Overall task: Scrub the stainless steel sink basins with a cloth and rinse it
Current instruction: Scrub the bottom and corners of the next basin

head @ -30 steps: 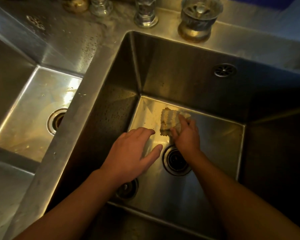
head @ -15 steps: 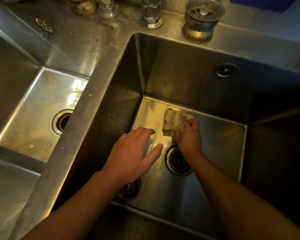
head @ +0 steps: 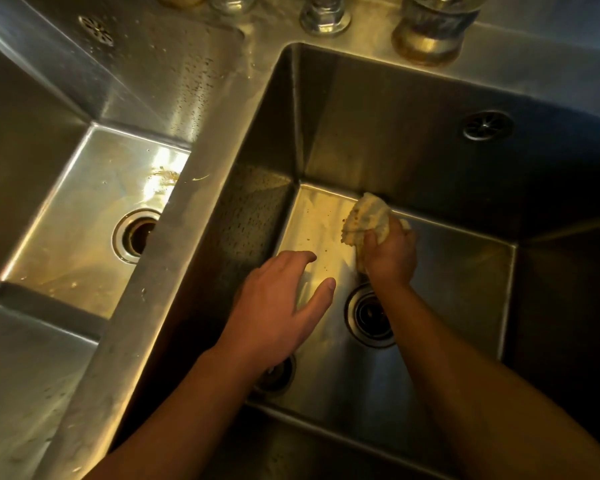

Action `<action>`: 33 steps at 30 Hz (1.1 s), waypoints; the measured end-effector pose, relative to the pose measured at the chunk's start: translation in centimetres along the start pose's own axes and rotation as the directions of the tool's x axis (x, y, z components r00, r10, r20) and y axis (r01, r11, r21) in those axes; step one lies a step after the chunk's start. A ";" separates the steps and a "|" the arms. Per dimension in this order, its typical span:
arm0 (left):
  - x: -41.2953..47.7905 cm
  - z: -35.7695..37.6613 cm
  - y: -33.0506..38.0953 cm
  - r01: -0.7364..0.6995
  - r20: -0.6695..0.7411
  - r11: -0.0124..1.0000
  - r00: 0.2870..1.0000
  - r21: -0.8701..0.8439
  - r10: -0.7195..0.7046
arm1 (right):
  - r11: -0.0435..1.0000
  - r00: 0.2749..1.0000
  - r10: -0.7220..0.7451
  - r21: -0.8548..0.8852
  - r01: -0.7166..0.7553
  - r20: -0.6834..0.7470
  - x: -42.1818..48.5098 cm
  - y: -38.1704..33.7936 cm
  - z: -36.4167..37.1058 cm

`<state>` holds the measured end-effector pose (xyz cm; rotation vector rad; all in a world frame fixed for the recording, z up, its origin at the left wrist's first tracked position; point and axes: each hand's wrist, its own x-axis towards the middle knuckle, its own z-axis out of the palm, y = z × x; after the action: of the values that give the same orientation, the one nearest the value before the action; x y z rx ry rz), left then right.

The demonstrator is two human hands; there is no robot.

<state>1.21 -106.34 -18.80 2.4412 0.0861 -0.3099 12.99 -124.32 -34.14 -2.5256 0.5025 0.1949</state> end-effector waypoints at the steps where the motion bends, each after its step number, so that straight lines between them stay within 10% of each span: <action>1: 0.1 0.0 0.0 0.005 -0.002 1.000 1.000 -0.005 -0.005 | 0.999 0.999 -0.039 -0.012 0.039 0.027 0.3 -0.5 0.2; 9: 1.3 0.4 -0.5 0.054 -0.052 0.998 0.997 -0.034 -0.056 | 0.857 0.821 -0.473 -0.051 0.513 0.322 -0.4 -6.2 2.8; 26: 1.5 0.6 -0.7 0.081 -0.014 0.996 0.997 -0.047 -0.082 | 0.960 0.962 -0.236 -0.122 0.253 0.138 1.9 -0.6 0.0; 33: 1.7 0.5 -0.8 0.077 -0.046 0.997 0.996 -0.018 -0.078 | 0.854 0.850 -0.439 -0.158 0.495 0.289 1.9 -7.8 3.5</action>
<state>2.67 -106.07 -20.08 2.4331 0.2037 -0.2850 17.69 -116.89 -33.70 -2.7049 -0.2614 0.3865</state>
